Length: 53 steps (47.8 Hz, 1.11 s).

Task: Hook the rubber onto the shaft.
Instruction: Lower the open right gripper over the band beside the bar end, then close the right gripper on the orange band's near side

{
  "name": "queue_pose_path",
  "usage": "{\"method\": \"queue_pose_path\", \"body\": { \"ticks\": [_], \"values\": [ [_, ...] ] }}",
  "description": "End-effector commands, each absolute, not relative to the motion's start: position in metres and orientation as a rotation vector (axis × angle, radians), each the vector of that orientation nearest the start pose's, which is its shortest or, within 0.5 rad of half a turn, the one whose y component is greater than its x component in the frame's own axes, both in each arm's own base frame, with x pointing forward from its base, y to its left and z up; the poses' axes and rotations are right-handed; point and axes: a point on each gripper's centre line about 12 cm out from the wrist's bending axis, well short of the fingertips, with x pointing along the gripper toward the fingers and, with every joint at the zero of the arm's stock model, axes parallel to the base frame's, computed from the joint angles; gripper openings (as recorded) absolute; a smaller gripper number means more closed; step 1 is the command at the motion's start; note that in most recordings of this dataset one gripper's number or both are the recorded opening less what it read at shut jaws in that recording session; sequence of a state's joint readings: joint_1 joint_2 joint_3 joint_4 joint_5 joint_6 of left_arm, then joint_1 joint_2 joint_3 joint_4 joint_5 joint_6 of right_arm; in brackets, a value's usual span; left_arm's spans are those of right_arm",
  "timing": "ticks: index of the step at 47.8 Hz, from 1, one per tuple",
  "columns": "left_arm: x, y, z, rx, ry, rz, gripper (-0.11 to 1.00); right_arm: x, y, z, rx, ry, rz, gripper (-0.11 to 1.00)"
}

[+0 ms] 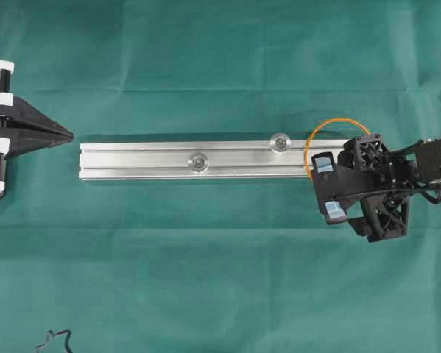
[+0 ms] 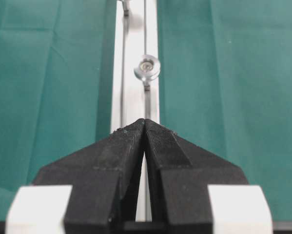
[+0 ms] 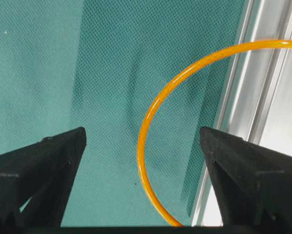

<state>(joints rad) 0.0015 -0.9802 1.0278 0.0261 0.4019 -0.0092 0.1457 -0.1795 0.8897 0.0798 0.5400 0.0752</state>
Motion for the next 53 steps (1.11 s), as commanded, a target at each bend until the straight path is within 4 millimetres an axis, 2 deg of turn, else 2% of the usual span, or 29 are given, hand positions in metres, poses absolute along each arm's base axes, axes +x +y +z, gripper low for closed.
{"method": "queue_pose_path", "body": {
  "ticks": [1,19,25,29,37,42,44,53],
  "values": [
    [0.1933,0.0013,0.2882,0.020,0.425,0.007,0.00,0.2686,0.0453,0.1293,0.062,1.234,0.076,0.97],
    [0.1933,0.0016,0.2882,0.019,0.425,0.009,0.00,0.2693,0.0453,0.1289,0.062,1.227,0.076,0.97],
    [0.1933,0.0013,0.2882,0.020,0.425,0.007,0.00,0.2695,0.0453,0.1268,0.061,1.233,0.076,0.93],
    [0.1933,0.0013,0.2882,0.020,0.425,0.007,0.00,0.2690,0.0453,0.1262,0.060,1.239,0.076,0.80],
    [0.1933,0.0013,0.2882,0.018,0.425,0.007,0.00,0.2674,0.0452,0.1257,0.060,1.253,0.074,0.35],
    [0.1933,0.0013,0.2882,0.018,0.425,0.007,0.00,0.2676,0.0452,0.1258,0.060,1.251,0.074,0.11],
    [0.1933,0.0013,0.2882,0.020,0.425,0.007,0.00,0.2683,0.0452,0.1262,0.059,1.248,0.075,0.07],
    [0.1933,0.0013,0.2888,0.020,0.423,0.007,0.00,0.2683,0.0452,0.1262,0.061,1.248,0.075,0.06]
  ]
}}
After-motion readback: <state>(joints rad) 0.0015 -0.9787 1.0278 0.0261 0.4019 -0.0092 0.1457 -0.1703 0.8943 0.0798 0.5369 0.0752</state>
